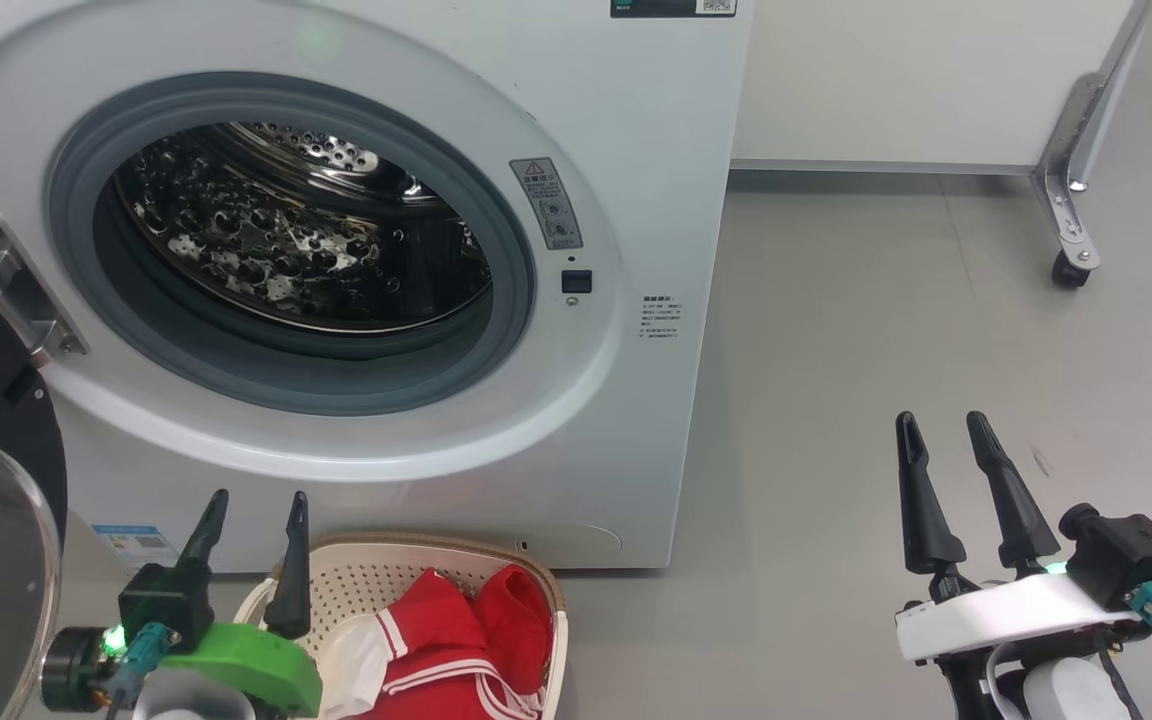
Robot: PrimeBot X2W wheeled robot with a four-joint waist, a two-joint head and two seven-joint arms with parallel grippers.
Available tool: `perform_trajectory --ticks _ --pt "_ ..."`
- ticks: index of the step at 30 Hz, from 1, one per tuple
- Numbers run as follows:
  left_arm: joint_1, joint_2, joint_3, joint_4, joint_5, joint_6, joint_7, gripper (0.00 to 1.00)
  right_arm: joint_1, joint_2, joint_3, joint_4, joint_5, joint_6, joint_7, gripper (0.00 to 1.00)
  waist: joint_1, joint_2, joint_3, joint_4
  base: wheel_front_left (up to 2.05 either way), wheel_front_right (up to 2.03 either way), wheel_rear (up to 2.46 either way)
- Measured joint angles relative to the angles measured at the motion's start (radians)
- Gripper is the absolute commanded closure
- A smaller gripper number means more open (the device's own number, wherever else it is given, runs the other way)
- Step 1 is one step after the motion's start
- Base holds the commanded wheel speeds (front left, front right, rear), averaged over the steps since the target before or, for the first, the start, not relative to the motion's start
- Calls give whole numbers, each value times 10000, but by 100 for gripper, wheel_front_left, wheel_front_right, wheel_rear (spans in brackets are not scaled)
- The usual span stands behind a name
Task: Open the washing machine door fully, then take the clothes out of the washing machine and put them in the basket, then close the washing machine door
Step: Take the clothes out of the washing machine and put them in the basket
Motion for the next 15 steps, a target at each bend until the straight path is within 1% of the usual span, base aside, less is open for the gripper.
perform_trajectory --ticks 6,11,15 --pt "568 -36 -295 -368 -86 -180 0 0 233 -92 -111 -61 -104 0 0 0 0 0 -88 -149 0 0 0" --pt "738 -35 -322 -761 -150 -207 0 0 307 -86 -100 -54 -165 0 0 0 0 0 -119 -204 0 0 0" --pt "888 -35 -341 -1064 -150 -213 0 0 492 -79 -213 249 -284 -15 0 0 0 0 -149 -235 0 0 0"
